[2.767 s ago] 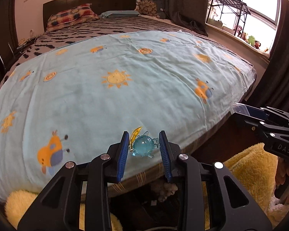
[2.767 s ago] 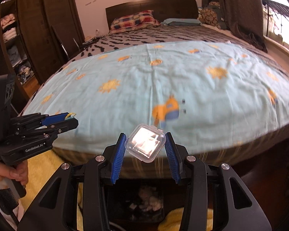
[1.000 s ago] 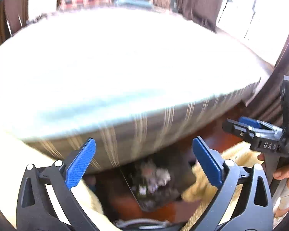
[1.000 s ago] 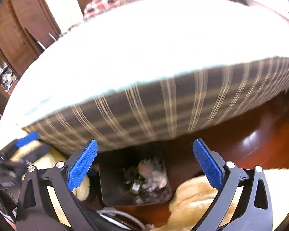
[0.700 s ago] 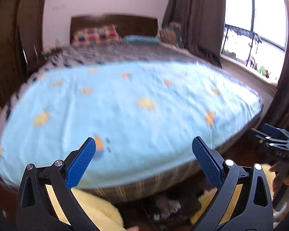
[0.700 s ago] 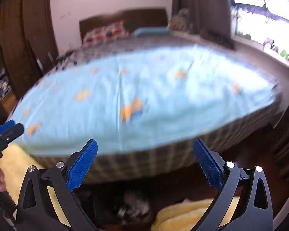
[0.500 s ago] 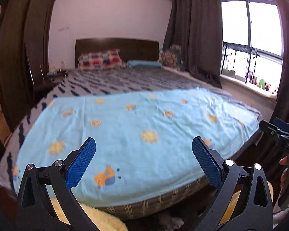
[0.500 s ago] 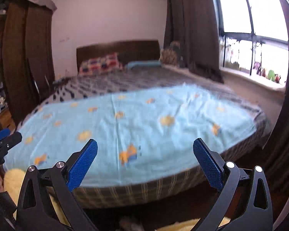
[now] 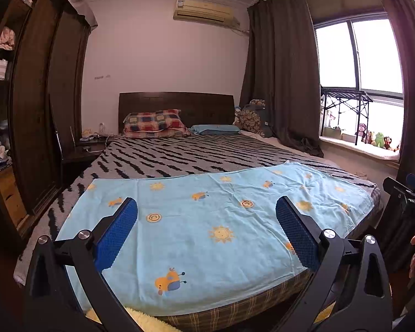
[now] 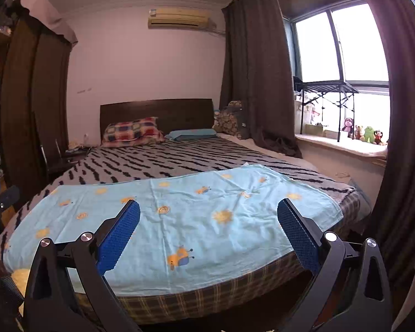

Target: Collect trash

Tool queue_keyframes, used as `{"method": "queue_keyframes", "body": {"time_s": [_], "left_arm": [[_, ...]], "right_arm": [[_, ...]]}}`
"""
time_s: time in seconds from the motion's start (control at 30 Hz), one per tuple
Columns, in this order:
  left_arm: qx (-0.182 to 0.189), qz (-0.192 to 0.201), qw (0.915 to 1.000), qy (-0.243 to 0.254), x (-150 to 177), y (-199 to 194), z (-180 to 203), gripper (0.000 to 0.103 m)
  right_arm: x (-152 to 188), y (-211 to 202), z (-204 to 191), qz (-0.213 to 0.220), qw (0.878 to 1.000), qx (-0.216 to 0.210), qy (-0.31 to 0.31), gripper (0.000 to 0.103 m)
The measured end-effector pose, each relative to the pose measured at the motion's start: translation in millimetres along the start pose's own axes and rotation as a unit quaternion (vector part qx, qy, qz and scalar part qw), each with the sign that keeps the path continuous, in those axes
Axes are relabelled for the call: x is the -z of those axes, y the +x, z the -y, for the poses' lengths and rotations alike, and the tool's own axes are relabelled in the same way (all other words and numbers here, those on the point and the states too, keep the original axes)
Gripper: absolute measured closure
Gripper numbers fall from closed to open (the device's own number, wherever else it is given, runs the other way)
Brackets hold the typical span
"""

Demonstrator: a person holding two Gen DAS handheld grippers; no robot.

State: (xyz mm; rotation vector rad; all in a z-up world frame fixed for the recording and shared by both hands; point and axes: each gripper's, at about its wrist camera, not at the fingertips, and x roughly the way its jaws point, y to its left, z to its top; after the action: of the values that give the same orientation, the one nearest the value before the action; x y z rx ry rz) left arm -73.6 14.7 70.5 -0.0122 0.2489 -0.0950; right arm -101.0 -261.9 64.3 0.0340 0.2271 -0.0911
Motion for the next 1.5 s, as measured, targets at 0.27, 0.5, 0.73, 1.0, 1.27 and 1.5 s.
{"method": "queue_keyframes", "body": {"time_s": [0.27, 0.5, 0.73, 1.0, 1.27, 1.5], "left_arm": [[0.005, 0.004, 0.9999, 0.015, 2, -4, 8, 0.008], [0.004, 0.003, 0.9999, 0.011, 3, -5, 5, 0.008], [0.003, 0.009, 0.9999, 0.01, 1, -7, 5, 0.008], [0.004, 0.011, 0.9999, 0.008, 2, -10, 6, 0.008], [0.004, 0.013, 0.9999, 0.006, 2, -10, 7, 0.008], [0.004, 0.013, 0.9999, 0.004, 1, -12, 9, 0.008]], "right_arm": [[1, -2, -1, 0.002, 1.0, -0.008, 0.004, 0.003], [1, -3, -3, 0.002, 1.0, -0.011, 0.006, 0.003], [2, -3, -6, 0.002, 1.0, -0.016, 0.007, 0.003], [2, -2, -8, -0.003, 1.0, -0.021, 0.007, 0.003], [3, -1, -10, -0.004, 1.0, -0.023, 0.006, 0.003], [4, 2, -11, -0.008, 1.0, -0.029, 0.006, 0.003]]}}
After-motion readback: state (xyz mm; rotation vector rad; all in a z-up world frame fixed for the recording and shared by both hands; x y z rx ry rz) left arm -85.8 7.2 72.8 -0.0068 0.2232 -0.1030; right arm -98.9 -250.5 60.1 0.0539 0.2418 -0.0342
